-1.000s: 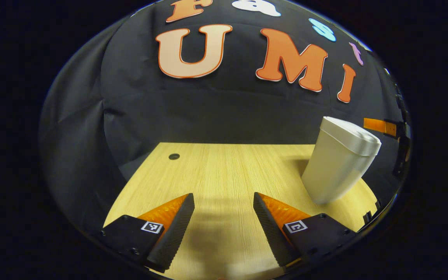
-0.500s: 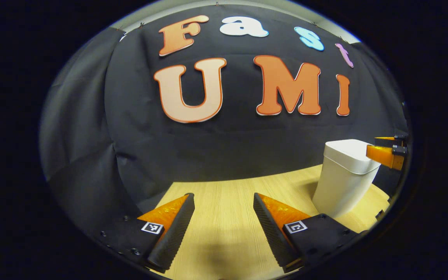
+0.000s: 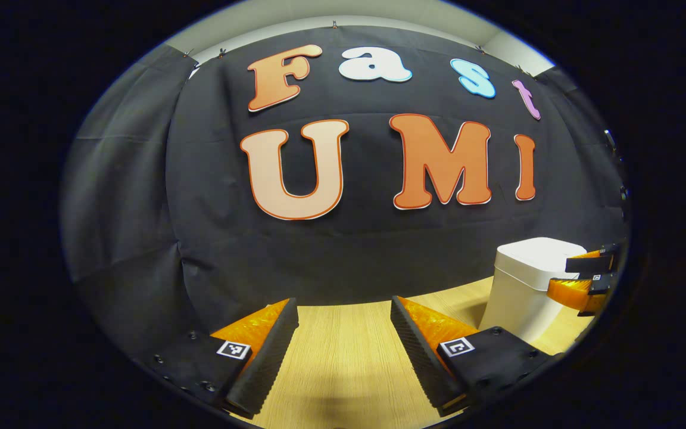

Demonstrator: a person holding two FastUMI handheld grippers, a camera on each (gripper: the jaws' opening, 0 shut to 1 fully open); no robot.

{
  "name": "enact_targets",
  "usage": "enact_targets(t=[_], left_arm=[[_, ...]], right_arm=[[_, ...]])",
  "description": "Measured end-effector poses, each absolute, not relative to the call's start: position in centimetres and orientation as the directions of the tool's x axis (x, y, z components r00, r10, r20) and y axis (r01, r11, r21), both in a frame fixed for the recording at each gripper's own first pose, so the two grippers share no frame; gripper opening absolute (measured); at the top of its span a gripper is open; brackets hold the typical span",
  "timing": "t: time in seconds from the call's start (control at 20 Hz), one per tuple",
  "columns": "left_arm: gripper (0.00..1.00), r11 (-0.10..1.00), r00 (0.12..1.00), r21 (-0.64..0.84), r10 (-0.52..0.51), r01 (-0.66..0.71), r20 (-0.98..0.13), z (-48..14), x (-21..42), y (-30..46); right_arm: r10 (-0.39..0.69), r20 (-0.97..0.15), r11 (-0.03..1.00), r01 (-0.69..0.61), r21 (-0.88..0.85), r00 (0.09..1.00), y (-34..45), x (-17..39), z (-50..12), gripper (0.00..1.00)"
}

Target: Press the lid of the desktop garbage bin to open it, pick up the crumpled paper on the desktop and throw it into the bin, then pick up the pop can on the desktop and drop it into the bin, and finally close the garbage bin lid.

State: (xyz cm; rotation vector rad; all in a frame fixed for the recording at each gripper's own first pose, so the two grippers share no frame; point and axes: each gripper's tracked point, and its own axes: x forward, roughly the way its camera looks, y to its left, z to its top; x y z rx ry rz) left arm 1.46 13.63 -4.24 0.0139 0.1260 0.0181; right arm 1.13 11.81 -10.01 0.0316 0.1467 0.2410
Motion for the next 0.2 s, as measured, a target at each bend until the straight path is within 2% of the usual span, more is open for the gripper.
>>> enact_targets(t=[0.2], left_arm=[[0.99, 1.0, 0.993, 0.003, 0.02, -0.02, -0.113, -4.1, 1.4, 14.1]], right_arm=[[0.247, -0.146, 0.969, -0.243, 0.047, 0.958, 12.69, 1.31, -10.07, 0.99]])
